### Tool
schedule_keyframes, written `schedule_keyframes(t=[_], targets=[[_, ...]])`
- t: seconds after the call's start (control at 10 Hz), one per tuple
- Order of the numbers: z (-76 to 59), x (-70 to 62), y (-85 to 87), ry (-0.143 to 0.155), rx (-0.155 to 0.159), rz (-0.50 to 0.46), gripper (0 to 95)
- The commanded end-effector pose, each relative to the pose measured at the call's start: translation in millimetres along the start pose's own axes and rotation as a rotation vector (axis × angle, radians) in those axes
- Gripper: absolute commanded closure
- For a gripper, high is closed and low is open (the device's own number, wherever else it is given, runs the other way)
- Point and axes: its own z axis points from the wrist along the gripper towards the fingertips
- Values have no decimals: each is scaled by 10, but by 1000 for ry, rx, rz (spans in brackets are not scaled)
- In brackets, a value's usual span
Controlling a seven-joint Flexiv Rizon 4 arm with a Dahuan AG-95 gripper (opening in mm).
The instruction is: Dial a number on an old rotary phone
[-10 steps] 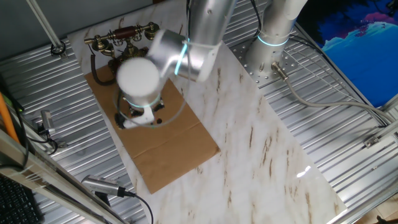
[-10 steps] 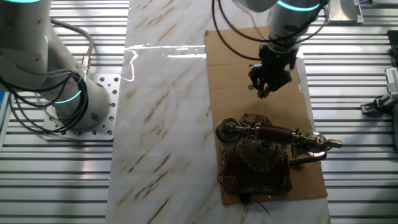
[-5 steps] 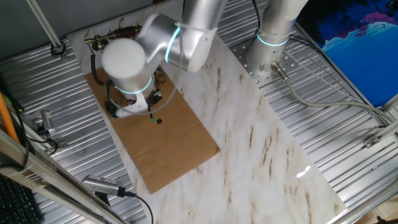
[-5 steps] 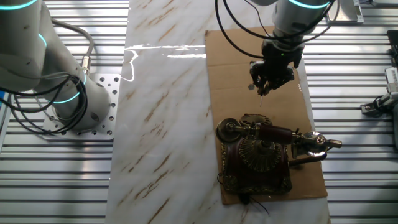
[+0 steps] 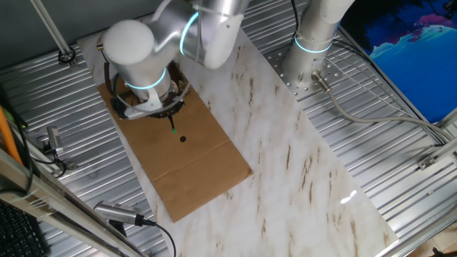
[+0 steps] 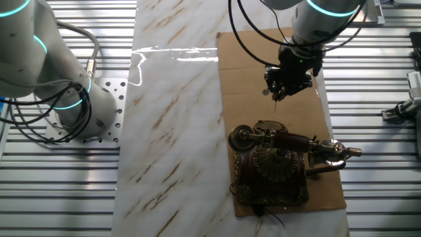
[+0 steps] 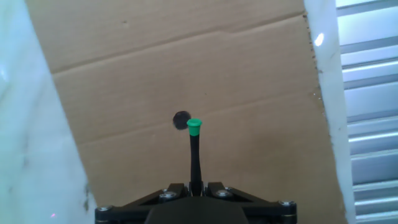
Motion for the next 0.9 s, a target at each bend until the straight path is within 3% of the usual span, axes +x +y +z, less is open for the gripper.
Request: schedule_keyframes(t=[0.1, 0.9], targets=[[3, -19, -30, -3, -17, 5, 950], [3, -19, -29, -10, 2, -22, 950]])
